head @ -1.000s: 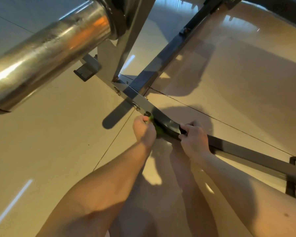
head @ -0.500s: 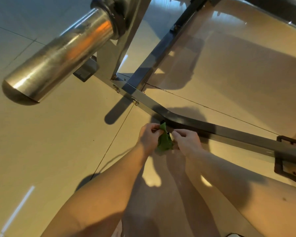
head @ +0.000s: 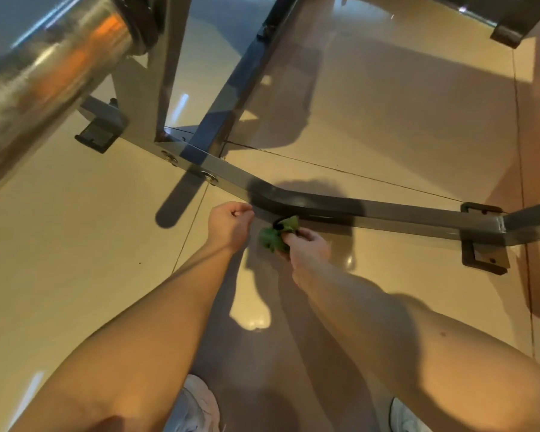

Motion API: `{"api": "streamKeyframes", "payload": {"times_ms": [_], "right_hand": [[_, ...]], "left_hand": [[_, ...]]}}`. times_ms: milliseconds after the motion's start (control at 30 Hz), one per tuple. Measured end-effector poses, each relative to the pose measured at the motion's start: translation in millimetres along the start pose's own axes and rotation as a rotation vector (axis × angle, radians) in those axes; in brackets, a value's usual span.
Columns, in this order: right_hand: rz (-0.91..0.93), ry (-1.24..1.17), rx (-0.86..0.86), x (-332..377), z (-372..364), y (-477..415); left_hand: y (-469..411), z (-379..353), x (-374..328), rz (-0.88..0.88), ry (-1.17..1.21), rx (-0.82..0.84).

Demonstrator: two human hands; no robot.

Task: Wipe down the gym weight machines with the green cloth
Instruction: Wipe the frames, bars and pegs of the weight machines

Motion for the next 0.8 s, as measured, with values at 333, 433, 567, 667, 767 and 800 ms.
{"api": "streamKeyframes", "payload": {"times_ms": [333,433,567,667,767,800], "right_hand": [[-0.101,-0.201,-0.263,-4.3,-33.2,-29.9],[-0.108,-0.132,-0.235,-0.8,-20.3,-37.6],[-0.061,-0.078,-0.389,14.0,53.2,-52.0],[-0.049,-0.108,-0.426,14.4,56.3,-51.3],[-0.062,-0.129,-0.359,5.2,16.5,-49.3],[-0.076,-0.128,-0.303,3.0,3.0,-49.2]], "left_hand": [[-42.4,-3.8,3.9,0.218,0.163,-0.259],[-44.8,-3.0,7.9,0.241,0.211,-0.295],[-34.0,-10.7,12.5,0.266,0.299,-0.299],[-25.9,-14.2,11.9,0.279,0.326,-0.318],[-21.3,-16.4,9.0,0.298,0.325,-0.322],[-20.4,-17.1,9.4,0.305,0.32,-0.323]]}}
Point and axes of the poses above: each hand's wrist, its own y-axis away from the middle knuckle, its own z-axis out of the back of the hand, x = y × z, the point moved 10 cm from there along -y, towards the middle knuckle, and after that the axes turned 8 degrees about z, right-handed, at the moved point
